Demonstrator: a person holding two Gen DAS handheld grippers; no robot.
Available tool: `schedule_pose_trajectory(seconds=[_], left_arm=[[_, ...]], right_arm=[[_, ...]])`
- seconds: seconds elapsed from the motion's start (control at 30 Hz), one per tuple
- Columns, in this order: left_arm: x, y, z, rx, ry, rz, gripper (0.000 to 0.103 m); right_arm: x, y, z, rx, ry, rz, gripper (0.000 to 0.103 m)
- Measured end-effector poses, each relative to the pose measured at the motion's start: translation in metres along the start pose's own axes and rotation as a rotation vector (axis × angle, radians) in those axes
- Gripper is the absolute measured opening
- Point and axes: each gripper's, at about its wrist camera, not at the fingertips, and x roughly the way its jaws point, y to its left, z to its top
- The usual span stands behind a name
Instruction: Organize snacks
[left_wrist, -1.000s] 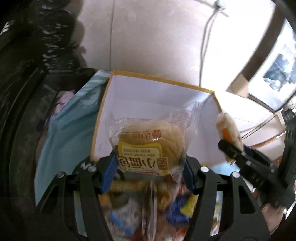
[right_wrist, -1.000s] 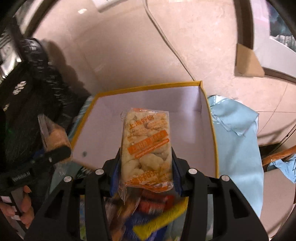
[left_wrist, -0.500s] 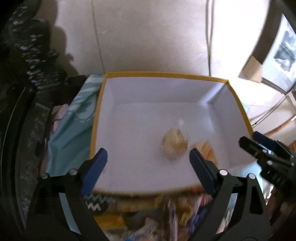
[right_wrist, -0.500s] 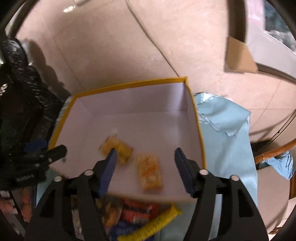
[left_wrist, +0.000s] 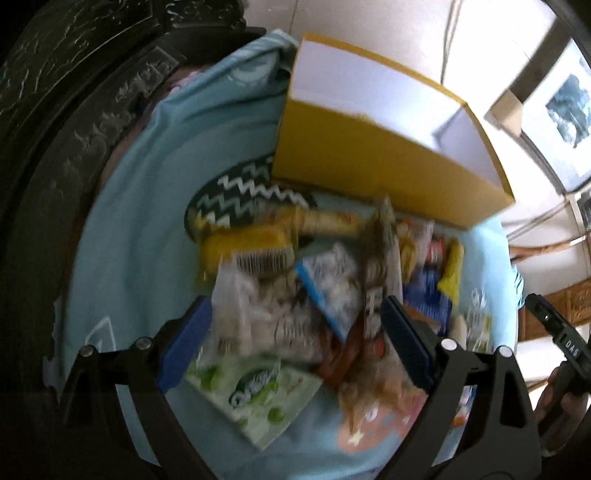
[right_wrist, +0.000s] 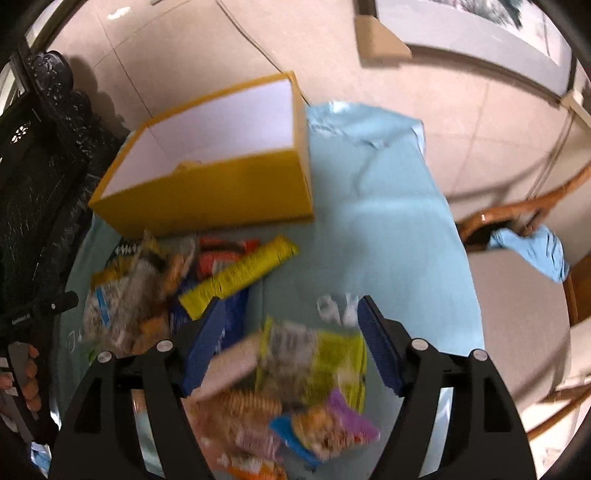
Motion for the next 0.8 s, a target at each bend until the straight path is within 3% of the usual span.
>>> schedule_pose_trajectory(seconds=[0.17,0.37,0.7,0.8], left_arm=[[0.003,-0.002,-0.023,0.041,0.033,0.021,0.094],[0.018,0.018,-0.039,0.01,0.082,0.036,0.094],[0.06,0.024,-0.029,-0.006,0.117,0.067,0.092],[0.072,0.023,-0.023,0.003,0.118,0.074,0.083]], right_arm=[[-0.011,0.001,-0.016,0.018,0.01,0.032,0.074],[-0.011,0.007,-0.03,-0.003,0.04,0.05,0.074],[0.002,0.017,-0.026,-0.018,0.075,0.064,0.074],[0.009,0.022,-0.023,-0.041,0.084,0.058,0.075]])
